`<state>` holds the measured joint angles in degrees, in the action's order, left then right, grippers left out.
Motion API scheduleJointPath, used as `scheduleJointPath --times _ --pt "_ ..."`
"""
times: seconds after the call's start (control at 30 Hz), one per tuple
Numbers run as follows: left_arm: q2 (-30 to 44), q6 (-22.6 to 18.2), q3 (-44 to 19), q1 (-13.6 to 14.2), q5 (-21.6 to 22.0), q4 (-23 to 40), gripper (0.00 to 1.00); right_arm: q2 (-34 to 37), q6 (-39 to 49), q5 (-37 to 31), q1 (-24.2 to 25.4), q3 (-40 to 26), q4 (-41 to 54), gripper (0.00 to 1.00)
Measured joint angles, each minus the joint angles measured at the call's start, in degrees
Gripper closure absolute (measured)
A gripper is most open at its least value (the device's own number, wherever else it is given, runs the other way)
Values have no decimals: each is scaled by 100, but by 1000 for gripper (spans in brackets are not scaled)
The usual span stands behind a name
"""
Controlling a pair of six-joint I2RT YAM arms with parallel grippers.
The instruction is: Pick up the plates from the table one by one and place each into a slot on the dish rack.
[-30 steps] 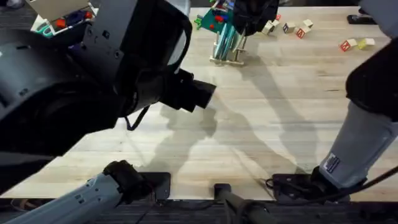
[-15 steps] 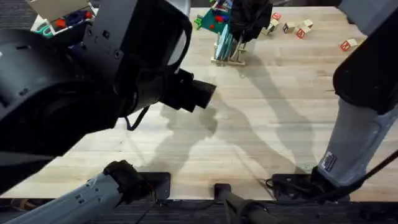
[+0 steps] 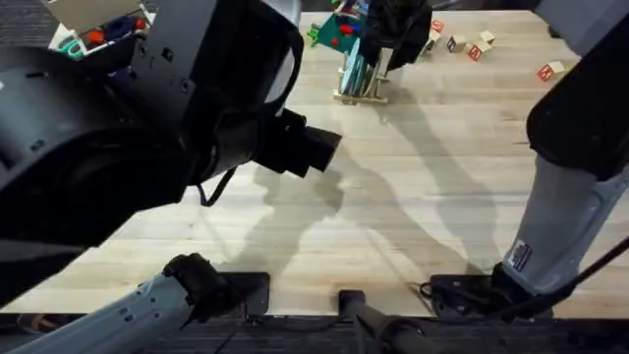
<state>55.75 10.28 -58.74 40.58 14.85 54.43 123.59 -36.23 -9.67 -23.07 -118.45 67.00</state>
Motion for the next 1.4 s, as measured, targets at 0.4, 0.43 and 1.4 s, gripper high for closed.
scheduleJointPath --times 0.4,0.43,1.4 --pt "2 0 0 0 0 0 8 -511 351 0 0 -726 750 149" --pt "2 0 0 0 0 0 7 -631 464 -2 0 -794 836 42" --pt "2 76 0 0 0 0 7 -2762 2170 -19 0 471 1990 6"
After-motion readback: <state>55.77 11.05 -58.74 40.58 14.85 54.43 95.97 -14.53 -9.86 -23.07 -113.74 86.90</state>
